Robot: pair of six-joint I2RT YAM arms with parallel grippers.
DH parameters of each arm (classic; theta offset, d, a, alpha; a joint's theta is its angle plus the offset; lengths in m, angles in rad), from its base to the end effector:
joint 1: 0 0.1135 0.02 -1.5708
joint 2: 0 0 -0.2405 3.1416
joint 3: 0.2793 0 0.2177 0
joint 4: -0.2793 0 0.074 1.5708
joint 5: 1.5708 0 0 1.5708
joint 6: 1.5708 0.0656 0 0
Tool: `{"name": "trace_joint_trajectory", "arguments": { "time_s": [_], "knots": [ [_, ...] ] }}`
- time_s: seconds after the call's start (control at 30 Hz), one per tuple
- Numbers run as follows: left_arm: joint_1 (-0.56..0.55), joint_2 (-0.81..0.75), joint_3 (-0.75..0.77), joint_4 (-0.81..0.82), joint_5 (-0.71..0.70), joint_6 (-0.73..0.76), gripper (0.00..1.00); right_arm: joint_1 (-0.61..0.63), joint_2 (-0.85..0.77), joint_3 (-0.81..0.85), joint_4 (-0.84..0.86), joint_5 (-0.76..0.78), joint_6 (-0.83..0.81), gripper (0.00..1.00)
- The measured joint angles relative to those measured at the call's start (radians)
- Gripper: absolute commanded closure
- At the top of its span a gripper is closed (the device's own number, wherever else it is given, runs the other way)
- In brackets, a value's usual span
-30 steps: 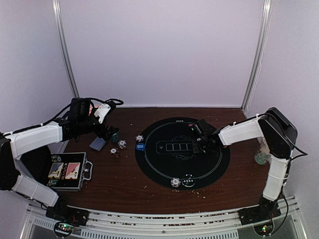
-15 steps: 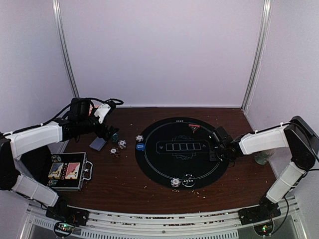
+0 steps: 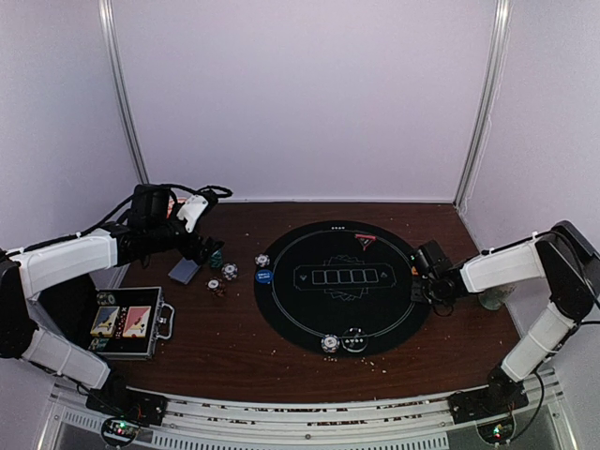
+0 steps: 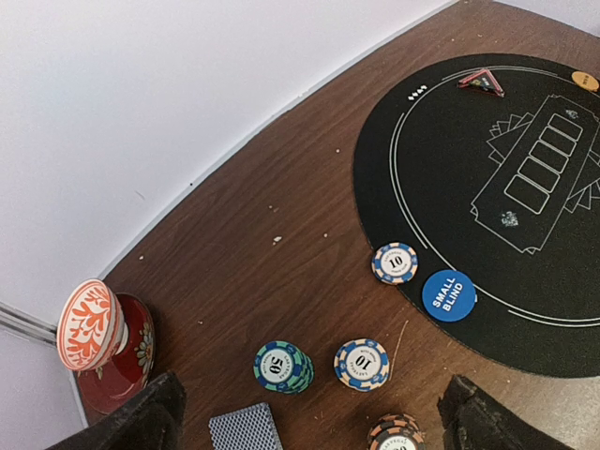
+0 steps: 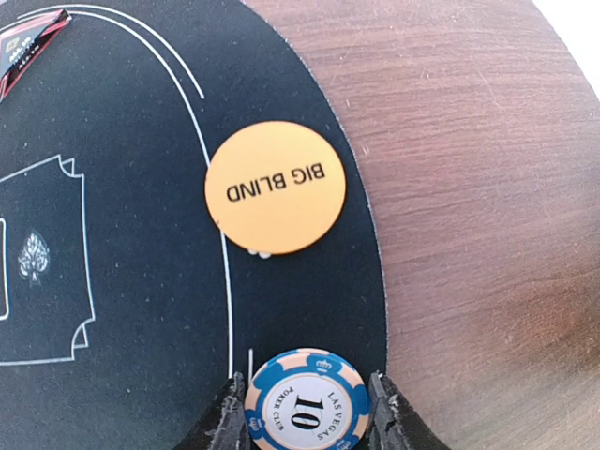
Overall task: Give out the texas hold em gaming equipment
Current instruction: Place the poker chips pile in the big blind area.
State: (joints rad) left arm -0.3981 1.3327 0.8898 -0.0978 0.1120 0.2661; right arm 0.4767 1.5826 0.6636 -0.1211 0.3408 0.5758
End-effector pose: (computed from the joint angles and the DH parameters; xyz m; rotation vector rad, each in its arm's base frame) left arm 0.2713 -0.1221 0.2401 0.7522 1.9756 -0.1971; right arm 0.2466 0.1027 0.1069 0.2423 2.5084 -0.0309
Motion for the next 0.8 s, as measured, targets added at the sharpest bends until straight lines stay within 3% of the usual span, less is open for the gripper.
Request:
{"name": "trace_joint_trajectory", "arguments": {
  "time_s": [0.3, 0.5, 0.67, 0.8],
  "knots": [
    [0.0, -0.001, 0.0, 0.0, 0.0, 0.0, 0.02, -0.002, 0.035, 0.023, 0.026, 0.026, 0.0, 0.61],
    [0.0, -0.001, 0.0, 0.0, 0.0, 0.0, 0.02, -0.003, 0.039, 0.029, 0.023, 0.042, -0.002, 0.27],
    [0.0, -0.001, 0.0, 0.0, 0.0, 0.0, 0.02, 0.002, -0.006, 0.025, 0.002, 0.046, -0.002, 0.05],
    [0.0, -0.001, -0.003, 0.0, 0.0, 0.0, 0.02, 0.025, -0.099, 0.025, -0.018, 0.05, -0.006, 0.0]
  ]
}}
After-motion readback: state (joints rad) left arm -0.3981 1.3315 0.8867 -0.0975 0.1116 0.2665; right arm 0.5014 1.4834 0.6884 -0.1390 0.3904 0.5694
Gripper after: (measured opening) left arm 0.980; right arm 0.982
